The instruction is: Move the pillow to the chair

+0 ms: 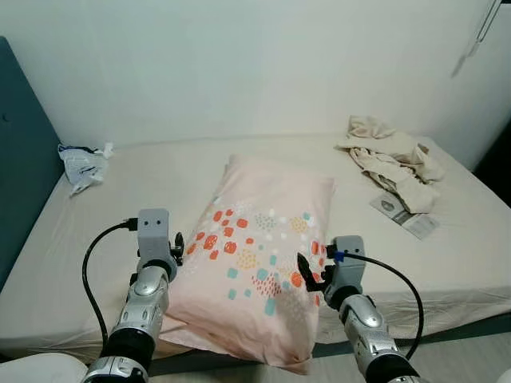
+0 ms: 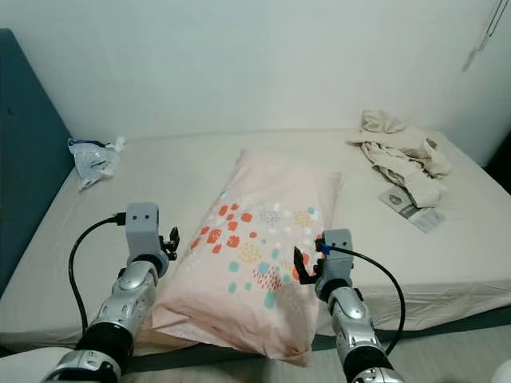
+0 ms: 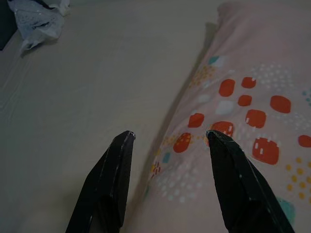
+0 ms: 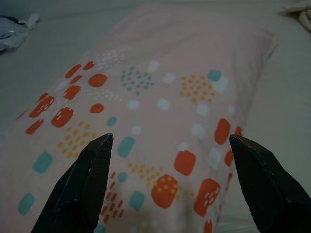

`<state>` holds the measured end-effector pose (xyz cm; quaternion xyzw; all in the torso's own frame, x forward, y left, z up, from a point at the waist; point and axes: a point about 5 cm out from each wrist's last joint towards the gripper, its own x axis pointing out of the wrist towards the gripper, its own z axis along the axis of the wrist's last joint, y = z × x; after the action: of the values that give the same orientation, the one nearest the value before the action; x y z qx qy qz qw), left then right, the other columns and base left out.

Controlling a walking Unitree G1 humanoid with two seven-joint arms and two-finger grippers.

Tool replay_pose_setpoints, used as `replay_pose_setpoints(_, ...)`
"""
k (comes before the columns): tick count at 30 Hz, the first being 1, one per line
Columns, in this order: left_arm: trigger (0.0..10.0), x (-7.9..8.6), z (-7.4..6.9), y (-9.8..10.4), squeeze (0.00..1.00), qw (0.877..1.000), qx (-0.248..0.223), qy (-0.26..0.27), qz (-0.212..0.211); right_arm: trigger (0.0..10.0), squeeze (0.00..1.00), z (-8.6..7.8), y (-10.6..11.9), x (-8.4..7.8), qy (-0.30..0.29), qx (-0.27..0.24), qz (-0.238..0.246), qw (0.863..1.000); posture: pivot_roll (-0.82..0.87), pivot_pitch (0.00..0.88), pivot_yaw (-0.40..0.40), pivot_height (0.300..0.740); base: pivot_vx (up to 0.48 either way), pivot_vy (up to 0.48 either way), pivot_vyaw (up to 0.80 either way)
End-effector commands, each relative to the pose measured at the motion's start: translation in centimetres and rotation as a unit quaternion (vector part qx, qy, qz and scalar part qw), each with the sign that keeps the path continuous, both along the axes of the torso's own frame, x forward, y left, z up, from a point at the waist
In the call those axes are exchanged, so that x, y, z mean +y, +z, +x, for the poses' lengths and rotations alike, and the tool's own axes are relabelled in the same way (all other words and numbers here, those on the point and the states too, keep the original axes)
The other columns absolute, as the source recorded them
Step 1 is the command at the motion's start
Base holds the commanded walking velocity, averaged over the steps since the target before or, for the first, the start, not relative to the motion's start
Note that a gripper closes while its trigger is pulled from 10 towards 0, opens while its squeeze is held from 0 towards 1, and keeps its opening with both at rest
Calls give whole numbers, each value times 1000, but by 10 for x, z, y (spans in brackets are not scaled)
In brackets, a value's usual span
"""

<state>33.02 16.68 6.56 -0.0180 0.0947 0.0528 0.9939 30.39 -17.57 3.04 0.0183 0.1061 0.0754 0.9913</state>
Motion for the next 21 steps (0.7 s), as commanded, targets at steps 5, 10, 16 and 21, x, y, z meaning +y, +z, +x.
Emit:
replay_pose_setpoints(5, 10000, 0, 0, -2, 0, 1000, 8, -6, 5, 10000, 0, 0, -1, 3, 5, 4, 0, 1000, -69, 52, 19, 740, 0, 0, 0)
replay_pose_setpoints(10, 10000, -2, 0, -1, 0, 1000, 5, -12, 7, 10000, 0, 0, -1, 4, 7, 3, -2, 1000, -71, 51, 19, 740, 0, 0, 0)
replay_pose_setpoints(16, 10000, -10, -1, 3, 0, 999, -18, -45, -20, 10000, 0, -1, -2, 4, 10, 3, -6, 1000, -75, 41, 16, 740, 137, 0, 0)
replay_pose_setpoints(21, 10000, -9, 0, 4, 0, 999, -19, -34, -9, 10000, 0, 0, -1, 3, 10, 2, -8, 1000, -73, 33, 12, 740, 366, 0, 0)
